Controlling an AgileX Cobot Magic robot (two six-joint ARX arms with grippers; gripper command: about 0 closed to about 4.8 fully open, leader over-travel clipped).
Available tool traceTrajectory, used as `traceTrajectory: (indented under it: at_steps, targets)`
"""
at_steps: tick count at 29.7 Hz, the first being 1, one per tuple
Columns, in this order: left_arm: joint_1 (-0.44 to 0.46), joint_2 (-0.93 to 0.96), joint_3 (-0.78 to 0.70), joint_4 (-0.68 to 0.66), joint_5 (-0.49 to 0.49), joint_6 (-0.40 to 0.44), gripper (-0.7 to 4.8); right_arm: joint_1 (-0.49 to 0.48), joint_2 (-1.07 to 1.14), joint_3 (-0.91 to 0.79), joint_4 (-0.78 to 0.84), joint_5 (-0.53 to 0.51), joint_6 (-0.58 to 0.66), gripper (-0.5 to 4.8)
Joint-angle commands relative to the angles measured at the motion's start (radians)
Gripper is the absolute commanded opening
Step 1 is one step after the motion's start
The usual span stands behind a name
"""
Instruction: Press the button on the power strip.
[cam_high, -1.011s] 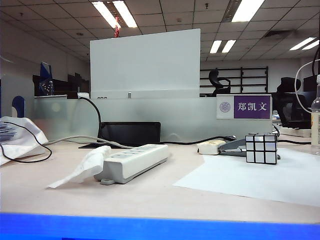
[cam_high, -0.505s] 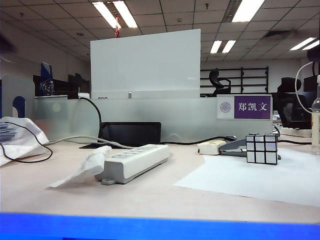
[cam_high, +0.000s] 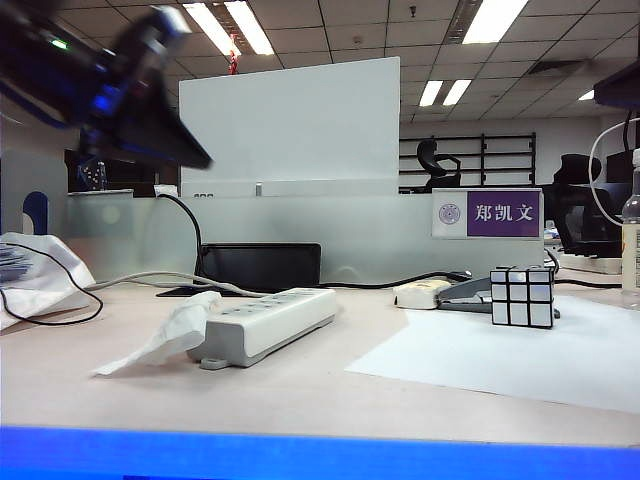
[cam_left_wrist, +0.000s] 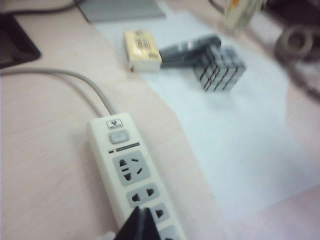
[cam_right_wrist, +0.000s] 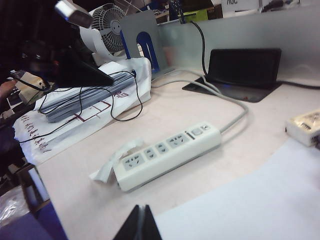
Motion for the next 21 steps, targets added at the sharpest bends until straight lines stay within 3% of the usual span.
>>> traceTrajectory:
  at_steps: [1,6,16,21]
  targets:
    - [-0.056,0.06,0.048,-0.049,-0.097,0.127,-0.05,0.002,0.013,0.004,0.002,-0.024,0.004,0.0]
    - [-0.11,0.161,0.098,-0.055,-0.195,0.198,-0.05,0.002,0.018,0.004,-0.013,-0.035,0.004,0.0]
    - [-0.162,0.319,0.143,0.129,-0.219,0.212,-0.05,0.002,0.018,0.004,-0.036,-0.035,-0.001,0.0]
    - [-0.178,0.398,0.217,0.127,-0.227,0.211,-0.05,0.002,0.018,0.004,-0.065,-0.035,-0.014,0.0]
